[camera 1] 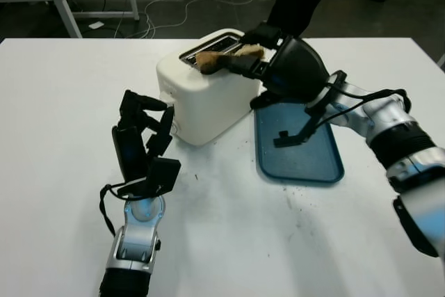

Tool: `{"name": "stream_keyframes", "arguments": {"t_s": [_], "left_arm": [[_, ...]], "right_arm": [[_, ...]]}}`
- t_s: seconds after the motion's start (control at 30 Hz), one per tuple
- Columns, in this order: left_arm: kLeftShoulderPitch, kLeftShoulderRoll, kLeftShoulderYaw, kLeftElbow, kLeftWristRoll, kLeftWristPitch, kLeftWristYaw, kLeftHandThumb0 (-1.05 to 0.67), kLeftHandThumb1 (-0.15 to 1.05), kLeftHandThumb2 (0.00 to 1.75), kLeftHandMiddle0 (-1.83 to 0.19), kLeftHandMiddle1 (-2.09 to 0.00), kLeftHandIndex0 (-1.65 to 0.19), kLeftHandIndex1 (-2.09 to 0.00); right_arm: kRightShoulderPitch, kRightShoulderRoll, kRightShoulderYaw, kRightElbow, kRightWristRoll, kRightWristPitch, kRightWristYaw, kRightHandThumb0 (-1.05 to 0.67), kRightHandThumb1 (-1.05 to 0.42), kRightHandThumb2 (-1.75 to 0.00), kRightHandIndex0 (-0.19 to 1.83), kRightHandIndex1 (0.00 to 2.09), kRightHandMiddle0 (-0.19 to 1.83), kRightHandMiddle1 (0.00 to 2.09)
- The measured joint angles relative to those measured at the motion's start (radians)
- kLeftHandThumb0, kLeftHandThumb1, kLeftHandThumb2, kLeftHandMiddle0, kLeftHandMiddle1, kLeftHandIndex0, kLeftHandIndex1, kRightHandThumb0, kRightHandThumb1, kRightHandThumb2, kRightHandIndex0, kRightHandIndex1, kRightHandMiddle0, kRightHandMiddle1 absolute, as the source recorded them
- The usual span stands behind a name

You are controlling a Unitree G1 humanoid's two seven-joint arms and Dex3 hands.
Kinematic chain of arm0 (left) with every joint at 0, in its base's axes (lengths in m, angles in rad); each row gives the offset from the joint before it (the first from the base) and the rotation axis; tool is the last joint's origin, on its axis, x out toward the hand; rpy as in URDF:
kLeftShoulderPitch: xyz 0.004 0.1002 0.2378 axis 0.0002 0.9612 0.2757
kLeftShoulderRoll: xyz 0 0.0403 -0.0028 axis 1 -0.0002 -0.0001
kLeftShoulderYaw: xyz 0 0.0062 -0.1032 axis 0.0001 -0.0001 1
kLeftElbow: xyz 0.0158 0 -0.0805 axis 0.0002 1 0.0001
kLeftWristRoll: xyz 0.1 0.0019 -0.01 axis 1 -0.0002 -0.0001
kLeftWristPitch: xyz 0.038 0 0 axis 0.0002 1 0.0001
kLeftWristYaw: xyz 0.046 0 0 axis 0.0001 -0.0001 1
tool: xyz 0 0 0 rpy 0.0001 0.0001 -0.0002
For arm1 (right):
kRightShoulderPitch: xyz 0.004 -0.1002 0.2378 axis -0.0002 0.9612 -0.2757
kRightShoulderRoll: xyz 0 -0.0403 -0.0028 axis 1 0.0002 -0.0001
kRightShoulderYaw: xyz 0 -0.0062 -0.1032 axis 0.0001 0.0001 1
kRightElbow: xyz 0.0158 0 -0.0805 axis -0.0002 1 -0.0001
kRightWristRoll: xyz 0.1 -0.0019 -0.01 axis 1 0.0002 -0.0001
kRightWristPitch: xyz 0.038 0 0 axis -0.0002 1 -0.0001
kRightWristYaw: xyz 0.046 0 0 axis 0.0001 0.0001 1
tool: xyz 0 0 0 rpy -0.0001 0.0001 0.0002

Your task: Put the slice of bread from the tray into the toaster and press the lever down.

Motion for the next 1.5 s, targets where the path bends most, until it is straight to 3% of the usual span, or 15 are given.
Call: {"name": "stream_keyframes", "arguments": {"t_s": [0.23, 0.6, 0.77, 0.93, 1.03, 1.17, 1.23, 1.33, 1.5], "left_arm": [[0.000, 0.000, -0.007, 0.000, -0.011, 0.000, -0.008, -0.40, 0.92, 0.37, -0.77, -1.75, -0.40, -1.72], [0.000, 0.000, -0.011, 0.000, -0.011, 0.000, -0.008, -0.40, 0.92, 0.38, -0.76, -1.75, -0.39, -1.72], [0.000, 0.000, -0.015, 0.000, -0.013, 0.001, -0.010, -0.40, 0.92, 0.37, -0.76, -1.75, -0.39, -1.72], [0.000, 0.001, -0.015, 0.000, -0.013, 0.000, -0.010, -0.40, 0.92, 0.37, -0.77, -1.75, -0.40, -1.72], [0.000, 0.001, -0.015, 0.000, -0.014, 0.000, -0.010, -0.39, 0.92, 0.38, -0.78, -1.75, -0.39, -1.73], [0.000, 0.001, -0.014, 0.000, -0.015, 0.000, -0.010, -0.39, 0.92, 0.37, -0.78, -1.75, -0.39, -1.73], [0.000, 0.001, -0.014, 0.000, -0.015, 0.000, -0.009, -0.39, 0.92, 0.37, -0.78, -1.75, -0.39, -1.72], [0.000, 0.001, -0.014, 0.000, -0.015, 0.000, -0.007, -0.40, 0.92, 0.37, -0.78, -1.75, -0.39, -1.72], [0.000, 0.001, -0.014, 0.000, -0.015, 0.000, -0.006, -0.40, 0.92, 0.37, -0.78, -1.75, -0.39, -1.71]], "right_arm": [[-0.067, 0.050, 0.044, 0.109, 0.001, 0.010, -0.095, -0.72, -0.73, 0.00, 0.28, 0.85, 0.59, 0.04], [-0.113, 0.037, 0.045, 0.122, 0.071, -0.056, -0.096, -0.63, -0.74, -0.01, 0.43, 0.90, 0.68, 0.09], [-0.116, 0.032, 0.034, 0.122, 0.091, -0.066, -0.073, -0.62, -0.76, 0.00, 0.82, 0.74, 0.91, 0.17], [-0.131, 0.043, 0.035, 0.136, 0.090, -0.025, 0.010, -0.66, -0.78, 0.00, 1.17, 0.52, 1.14, 0.11], [-0.151, 0.059, 0.054, 0.157, 0.089, 0.007, 0.039, -0.67, -0.80, 0.00, 1.03, 1.19, 1.20, 0.06], [-0.160, 0.080, 0.082, 0.182, 0.088, 0.025, 0.071, -0.71, -0.81, 0.00, 1.00, 1.10, 1.22, 0.03], [-0.168, 0.081, 0.096, 0.189, 0.088, 0.027, 0.087, -0.72, -0.81, 0.00, 0.98, 1.14, 1.23, 0.03], [-0.174, 0.087, 0.116, 0.202, 0.085, 0.031, 0.092, -0.72, -0.81, 0.00, 0.91, 1.41, 1.29, 0.05], [-0.182, 0.096, 0.152, 0.214, 0.068, 0.053, 0.066, -0.69, -0.84, -0.01, 0.93, 1.52, 1.35, 0.11]]}}
